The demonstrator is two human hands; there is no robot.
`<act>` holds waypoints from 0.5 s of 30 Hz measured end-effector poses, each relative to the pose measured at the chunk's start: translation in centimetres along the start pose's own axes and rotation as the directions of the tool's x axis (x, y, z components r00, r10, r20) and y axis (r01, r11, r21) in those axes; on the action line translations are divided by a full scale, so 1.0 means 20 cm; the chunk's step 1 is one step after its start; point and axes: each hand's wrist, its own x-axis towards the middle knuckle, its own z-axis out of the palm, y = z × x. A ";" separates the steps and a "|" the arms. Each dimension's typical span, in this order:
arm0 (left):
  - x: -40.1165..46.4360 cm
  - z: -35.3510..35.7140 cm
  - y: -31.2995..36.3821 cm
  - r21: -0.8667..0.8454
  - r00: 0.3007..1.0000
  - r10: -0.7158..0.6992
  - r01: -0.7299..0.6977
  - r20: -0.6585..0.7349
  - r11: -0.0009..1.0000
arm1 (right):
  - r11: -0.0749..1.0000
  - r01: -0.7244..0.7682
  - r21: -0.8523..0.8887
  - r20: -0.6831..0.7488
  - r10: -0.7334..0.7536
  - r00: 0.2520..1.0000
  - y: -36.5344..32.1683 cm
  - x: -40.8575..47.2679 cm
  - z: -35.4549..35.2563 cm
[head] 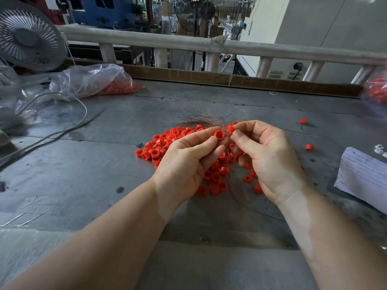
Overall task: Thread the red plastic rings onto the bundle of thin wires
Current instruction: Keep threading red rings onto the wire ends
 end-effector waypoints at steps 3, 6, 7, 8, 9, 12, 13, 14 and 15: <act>0.00 0.00 0.00 0.019 1.000 0.004 -0.005 0.022 1.000 | 1.000 0.005 -0.005 0.007 -0.004 1.000 0.00 0.00 0.00; 0.00 0.00 0.00 0.028 0.999 0.011 -0.012 0.039 1.000 | 1.000 -0.003 -0.005 0.005 0.003 1.000 0.00 0.00 0.00; 0.00 0.00 0.00 0.028 0.999 0.012 -0.013 0.039 1.000 | 1.000 -0.012 -0.004 0.009 0.012 1.000 0.00 0.00 0.00; 0.00 -0.01 0.00 0.028 0.999 0.013 -0.014 0.037 1.000 | 1.000 -0.023 0.000 0.015 0.023 1.000 0.00 0.00 0.00; 0.00 -0.01 0.00 0.027 0.999 0.013 -0.014 0.036 1.000 | 0.999 -0.033 0.005 0.020 0.033 0.999 0.01 0.00 0.00; 0.00 -0.01 0.00 0.028 0.999 0.013 -0.014 0.030 1.000 | 0.999 -0.042 -0.001 0.013 0.042 0.999 0.01 0.00 0.01; 0.00 -0.01 0.00 0.030 0.999 0.012 -0.013 0.031 0.999 | 0.999 -0.036 -0.012 0.009 0.036 0.999 0.01 0.00 0.01; -0.01 -0.01 0.00 0.032 0.999 0.011 -0.012 0.033 0.999 | 0.999 -0.030 -0.024 0.005 0.030 1.000 0.01 0.00 0.01; -0.01 -0.01 0.00 0.033 0.999 0.010 -0.011 0.034 0.999 | 0.999 -0.024 -0.036 0.002 0.024 1.000 0.01 0.00 0.01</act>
